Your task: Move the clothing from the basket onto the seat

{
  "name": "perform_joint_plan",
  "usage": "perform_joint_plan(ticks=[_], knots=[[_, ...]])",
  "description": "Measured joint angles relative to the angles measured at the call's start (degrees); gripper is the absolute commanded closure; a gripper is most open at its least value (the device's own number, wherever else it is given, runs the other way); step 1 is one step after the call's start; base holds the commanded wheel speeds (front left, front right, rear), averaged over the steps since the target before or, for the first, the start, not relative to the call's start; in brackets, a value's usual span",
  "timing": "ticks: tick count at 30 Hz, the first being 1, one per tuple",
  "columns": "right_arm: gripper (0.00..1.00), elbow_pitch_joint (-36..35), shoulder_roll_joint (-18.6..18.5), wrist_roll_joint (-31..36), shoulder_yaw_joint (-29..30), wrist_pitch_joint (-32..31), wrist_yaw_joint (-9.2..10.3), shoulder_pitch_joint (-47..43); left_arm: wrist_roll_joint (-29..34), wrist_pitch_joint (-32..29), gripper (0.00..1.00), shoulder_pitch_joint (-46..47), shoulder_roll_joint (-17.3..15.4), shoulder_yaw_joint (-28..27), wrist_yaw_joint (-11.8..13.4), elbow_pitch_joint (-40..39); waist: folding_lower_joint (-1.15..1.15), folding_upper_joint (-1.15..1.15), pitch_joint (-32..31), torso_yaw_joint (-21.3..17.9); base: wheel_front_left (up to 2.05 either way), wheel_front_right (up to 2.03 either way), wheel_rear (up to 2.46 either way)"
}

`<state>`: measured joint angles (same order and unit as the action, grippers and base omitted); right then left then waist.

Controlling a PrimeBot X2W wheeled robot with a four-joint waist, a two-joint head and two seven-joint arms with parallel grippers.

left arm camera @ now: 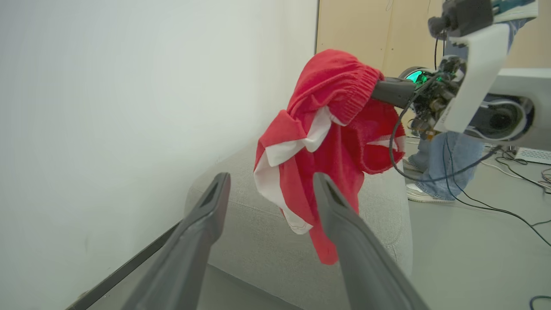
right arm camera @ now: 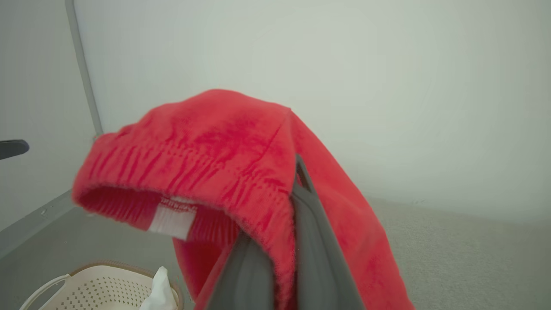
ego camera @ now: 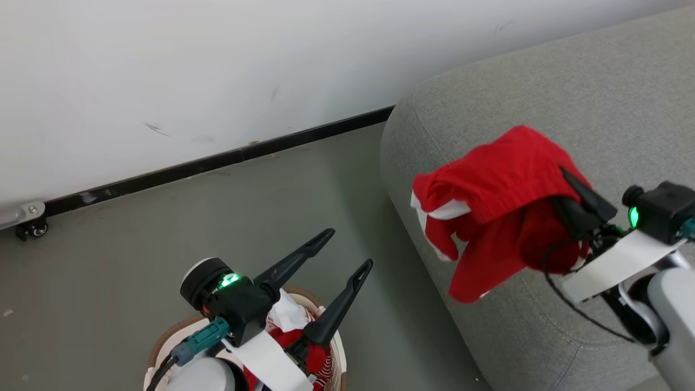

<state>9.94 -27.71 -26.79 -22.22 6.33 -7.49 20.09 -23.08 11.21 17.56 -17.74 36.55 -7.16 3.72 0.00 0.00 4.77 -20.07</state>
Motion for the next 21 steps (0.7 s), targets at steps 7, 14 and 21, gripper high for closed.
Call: perform_joint_plan(ticks=[7,14,21], knots=[[1.0,-0.14,-3.58,-1.56,1.4,-1.98,0.0,7.61,0.02,0.0,0.0,0.83,-0.73,-1.36,0.05,-0.89,0.0,0.0,1.92,-0.88,0.0,0.0,0.0],[1.0,1.03,-5.98,-3.7,2.29,-3.32,0.0,13.17,0.55,-0.1,0.0,2.09,-2.1,-2.54,0.6,-2.38,0.0,0.0,4.32,-1.16,0.0,0.0,0.0],[1.0,5.2,-7.72,-6.83,7.3,-3.33,0.0,16.95,0.71,-0.79,0.0,3.64,-3.31,-4.0,1.64,-4.53,0.0,0.0,7.09,-1.11,0.0,0.0,0.0]])
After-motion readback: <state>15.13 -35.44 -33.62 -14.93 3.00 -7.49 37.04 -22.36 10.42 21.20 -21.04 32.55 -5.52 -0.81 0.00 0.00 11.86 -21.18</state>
